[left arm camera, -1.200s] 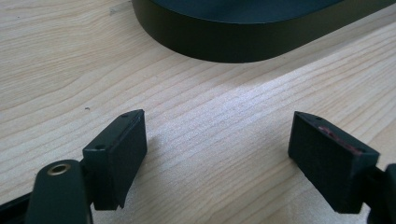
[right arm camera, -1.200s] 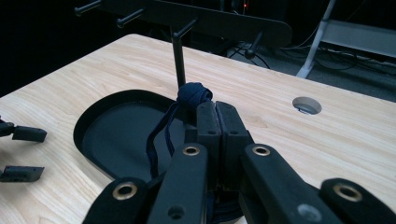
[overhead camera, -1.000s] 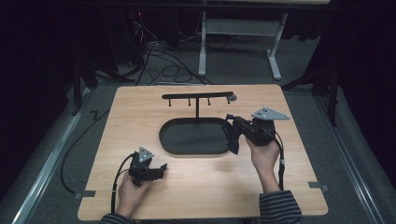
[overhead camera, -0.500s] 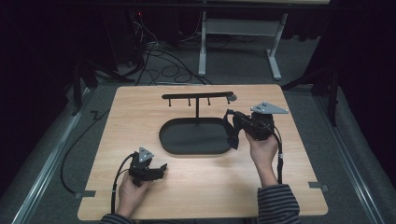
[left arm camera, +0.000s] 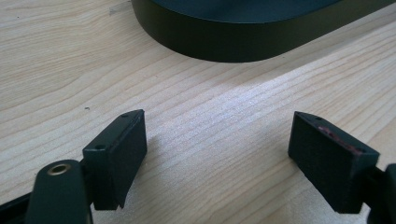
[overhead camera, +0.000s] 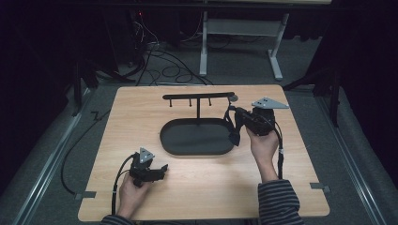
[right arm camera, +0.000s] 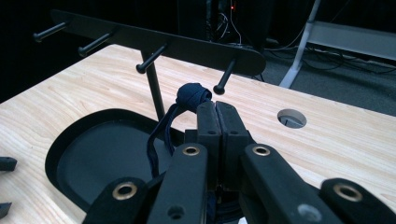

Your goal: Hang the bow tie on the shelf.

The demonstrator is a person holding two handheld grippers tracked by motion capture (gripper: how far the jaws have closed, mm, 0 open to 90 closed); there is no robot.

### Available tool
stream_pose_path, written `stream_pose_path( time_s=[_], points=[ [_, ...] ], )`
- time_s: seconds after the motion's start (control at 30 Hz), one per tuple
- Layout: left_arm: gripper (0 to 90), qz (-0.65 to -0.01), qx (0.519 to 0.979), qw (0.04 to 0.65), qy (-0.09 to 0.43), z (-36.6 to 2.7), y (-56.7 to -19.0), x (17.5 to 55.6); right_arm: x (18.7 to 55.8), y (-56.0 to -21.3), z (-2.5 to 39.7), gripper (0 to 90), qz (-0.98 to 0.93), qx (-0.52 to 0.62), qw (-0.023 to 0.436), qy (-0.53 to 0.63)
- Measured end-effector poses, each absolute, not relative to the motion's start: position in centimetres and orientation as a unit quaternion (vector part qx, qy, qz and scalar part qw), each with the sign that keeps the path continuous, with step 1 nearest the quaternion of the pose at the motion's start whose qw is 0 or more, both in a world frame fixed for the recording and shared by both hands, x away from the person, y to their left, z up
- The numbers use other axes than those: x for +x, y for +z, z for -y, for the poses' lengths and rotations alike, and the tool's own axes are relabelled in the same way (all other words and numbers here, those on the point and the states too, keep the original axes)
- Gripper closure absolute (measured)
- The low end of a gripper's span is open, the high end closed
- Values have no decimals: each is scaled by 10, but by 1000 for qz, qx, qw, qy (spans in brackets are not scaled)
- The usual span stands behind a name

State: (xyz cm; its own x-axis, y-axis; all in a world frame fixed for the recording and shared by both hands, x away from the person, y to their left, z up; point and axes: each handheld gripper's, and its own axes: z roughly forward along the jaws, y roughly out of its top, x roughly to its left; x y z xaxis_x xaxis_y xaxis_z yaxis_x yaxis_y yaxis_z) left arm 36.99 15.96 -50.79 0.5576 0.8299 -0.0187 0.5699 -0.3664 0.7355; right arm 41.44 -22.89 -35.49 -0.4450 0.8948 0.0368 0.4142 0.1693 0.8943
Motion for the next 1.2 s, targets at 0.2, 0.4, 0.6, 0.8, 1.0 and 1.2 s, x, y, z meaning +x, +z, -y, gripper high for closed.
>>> stream_pose_path(
  time_s=[0.2, 0.4, 0.6, 0.8, 1.0, 1.2],
  points=[
    [200, -434, 807, 358, 180, -160, -508, 370, 422, -351, 225, 900, -717, 456, 265, 455],
    [200, -434, 807, 358, 181, -160, -508, 370, 431, -346, 223, 900, -717, 457, 270, 451],
    [200, -434, 807, 358, 181, -160, -508, 370, 440, -346, 225, 900, -714, 466, 269, 447],
    [200, -434, 807, 358, 181, -160, -508, 370, 447, -348, 226, 900, -711, 475, 266, 444],
    [200, -434, 807, 358, 180, -160, -508, 370, 455, -349, 226, 900, -708, 480, 263, 446],
    [200, -434, 807, 358, 180, -160, -508, 370, 463, -351, 223, 900, -707, 482, 263, 445]
  ],
)
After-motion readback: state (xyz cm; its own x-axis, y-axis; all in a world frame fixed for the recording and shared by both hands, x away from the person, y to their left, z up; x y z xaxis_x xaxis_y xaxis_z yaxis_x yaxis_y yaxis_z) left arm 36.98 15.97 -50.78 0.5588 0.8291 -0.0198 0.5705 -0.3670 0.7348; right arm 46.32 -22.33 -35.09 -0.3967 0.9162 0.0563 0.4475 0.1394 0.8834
